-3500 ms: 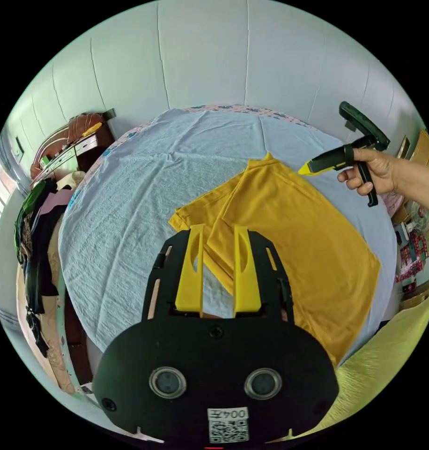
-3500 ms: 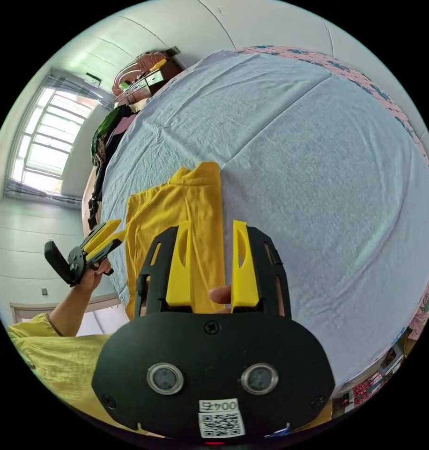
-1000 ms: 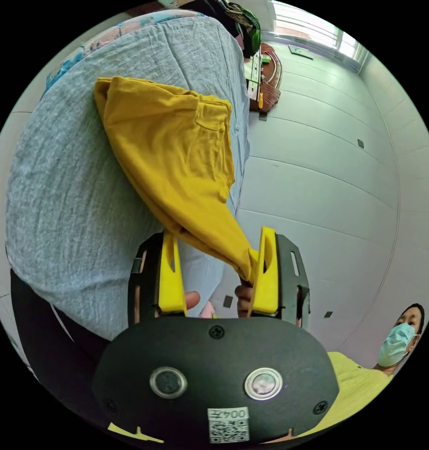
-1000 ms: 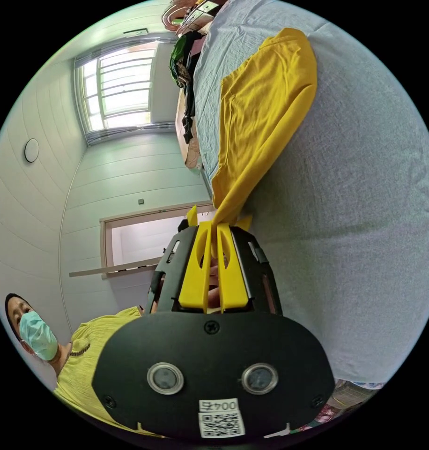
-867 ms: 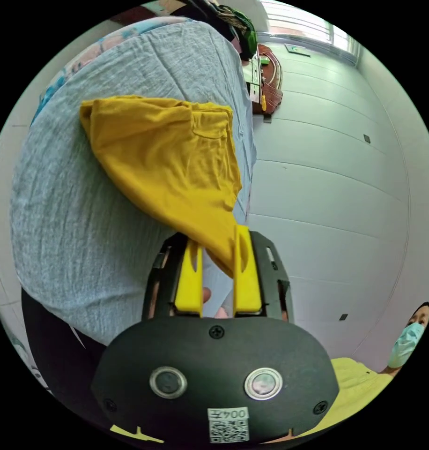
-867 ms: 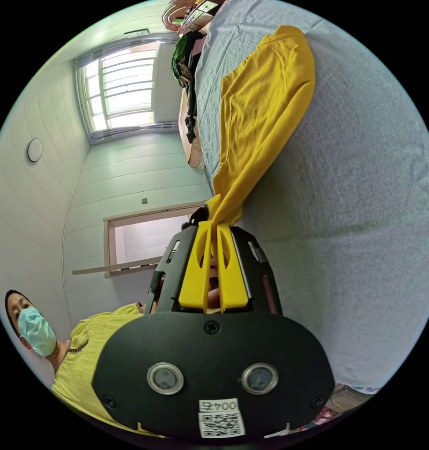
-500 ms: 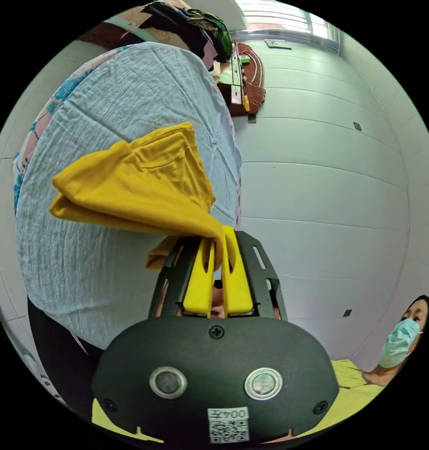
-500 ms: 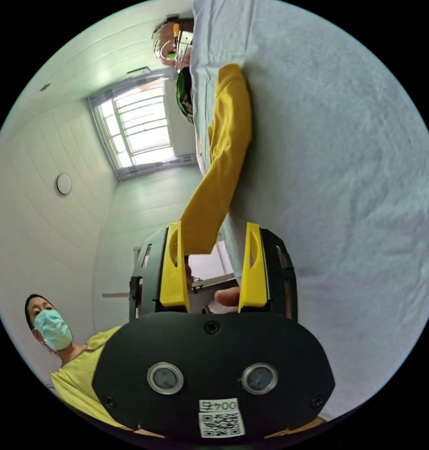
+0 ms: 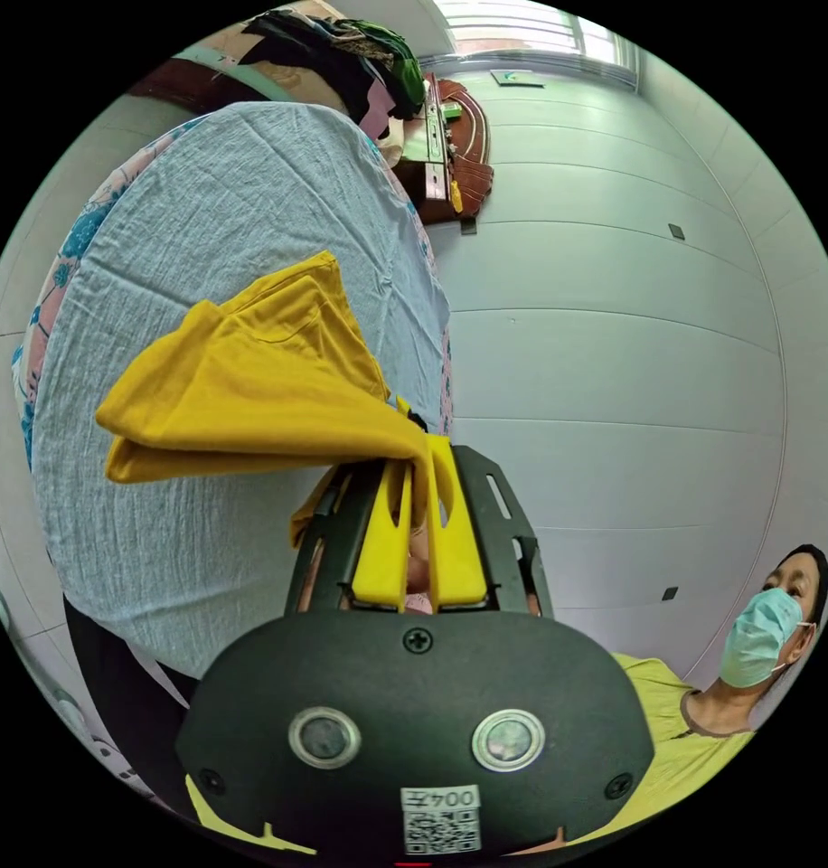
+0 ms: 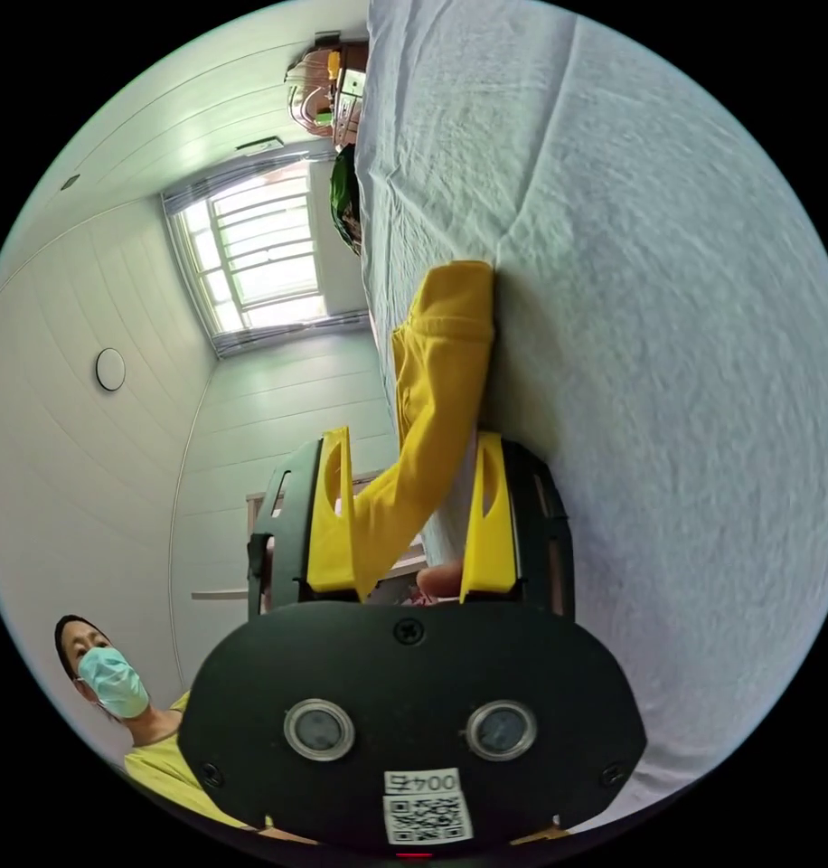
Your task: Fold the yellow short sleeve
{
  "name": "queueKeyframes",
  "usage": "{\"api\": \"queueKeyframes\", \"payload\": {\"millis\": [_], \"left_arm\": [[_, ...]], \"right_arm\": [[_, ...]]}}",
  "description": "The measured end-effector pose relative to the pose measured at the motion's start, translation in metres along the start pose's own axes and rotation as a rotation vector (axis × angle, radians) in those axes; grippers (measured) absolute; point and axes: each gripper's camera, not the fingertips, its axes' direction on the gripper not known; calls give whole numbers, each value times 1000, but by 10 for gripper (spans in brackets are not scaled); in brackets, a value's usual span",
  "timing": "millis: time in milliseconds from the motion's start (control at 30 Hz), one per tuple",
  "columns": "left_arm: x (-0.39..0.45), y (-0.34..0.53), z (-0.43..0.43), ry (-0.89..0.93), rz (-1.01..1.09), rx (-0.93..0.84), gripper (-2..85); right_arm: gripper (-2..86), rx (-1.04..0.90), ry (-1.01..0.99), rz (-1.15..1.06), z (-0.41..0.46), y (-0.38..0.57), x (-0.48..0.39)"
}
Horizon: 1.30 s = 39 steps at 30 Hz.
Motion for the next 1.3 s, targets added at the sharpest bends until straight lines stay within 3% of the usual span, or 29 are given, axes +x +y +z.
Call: {"api": "queueKeyframes", "payload": {"millis": [333, 500, 767, 1000, 1300], "left_arm": [[33, 62, -17, -12, 18, -17, 42], [45, 97, -28, -64, 45, -31, 44], [92, 185, -70, -208, 297, -1, 47], [138, 291, -155, -200, 455, 72, 47], [143, 519, -357, -195, 475, 235, 48]], "right_arm": [[108, -58, 54, -24, 92, -35, -6], [27, -33, 352, -113, 140, -20, -23], [4, 147, 643, -816, 241, 93, -143], [0, 166, 587, -1004, 295, 193, -208], [1, -16, 396, -1070, 433, 369, -245]]}}
